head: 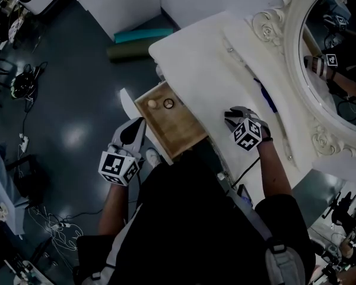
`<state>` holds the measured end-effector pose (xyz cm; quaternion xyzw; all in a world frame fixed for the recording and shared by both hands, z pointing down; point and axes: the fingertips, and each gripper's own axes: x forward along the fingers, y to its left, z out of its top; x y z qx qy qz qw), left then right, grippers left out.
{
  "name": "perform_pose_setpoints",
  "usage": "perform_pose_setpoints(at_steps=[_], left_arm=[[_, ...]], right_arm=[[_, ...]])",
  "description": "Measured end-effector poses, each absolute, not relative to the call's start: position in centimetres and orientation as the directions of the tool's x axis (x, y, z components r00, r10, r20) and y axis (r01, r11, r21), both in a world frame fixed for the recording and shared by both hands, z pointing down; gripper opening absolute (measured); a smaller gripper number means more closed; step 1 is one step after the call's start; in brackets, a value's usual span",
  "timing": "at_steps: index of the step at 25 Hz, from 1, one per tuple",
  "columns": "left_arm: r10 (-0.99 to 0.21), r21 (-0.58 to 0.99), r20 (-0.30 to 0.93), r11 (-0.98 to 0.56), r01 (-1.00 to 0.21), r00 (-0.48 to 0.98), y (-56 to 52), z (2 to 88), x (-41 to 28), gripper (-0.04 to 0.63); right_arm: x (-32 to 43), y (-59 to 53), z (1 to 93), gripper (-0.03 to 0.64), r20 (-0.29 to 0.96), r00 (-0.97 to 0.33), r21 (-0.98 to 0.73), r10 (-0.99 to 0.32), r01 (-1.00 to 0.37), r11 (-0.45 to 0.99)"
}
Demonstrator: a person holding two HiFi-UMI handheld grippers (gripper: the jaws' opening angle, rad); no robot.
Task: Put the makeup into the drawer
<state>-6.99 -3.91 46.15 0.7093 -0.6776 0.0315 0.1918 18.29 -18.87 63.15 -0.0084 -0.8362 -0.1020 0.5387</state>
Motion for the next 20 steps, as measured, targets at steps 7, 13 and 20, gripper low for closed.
perform_pose_setpoints(at_steps=[7, 13, 20], left_arm=[[-0.947, 0.229, 0.320, 0.042, -0.973, 0.035, -3.4, 46.6, -7.3, 0.005], [-0.947, 0.228, 0.320, 0.077, -0.970, 0.000, -3.1, 46.6, -7.2, 0.005], [-0.942, 0.233, 0.335, 0.100, -0.967, -0.017, -2.6, 46.9, -7.0, 0.005]], right_arm=[[18.5, -18.9, 64.4, 0.163, 0.941, -0.340, 0.084, 0.009, 0.259, 0.962], [18.4, -18.4, 64.5, 0.149, 0.951, -0.287, -0.013, 0.112, 0.326, 0.945], [18.5, -17.9, 64.2, 0.113, 0.945, -0.261, -0.101, 0.198, 0.340, 0.935]])
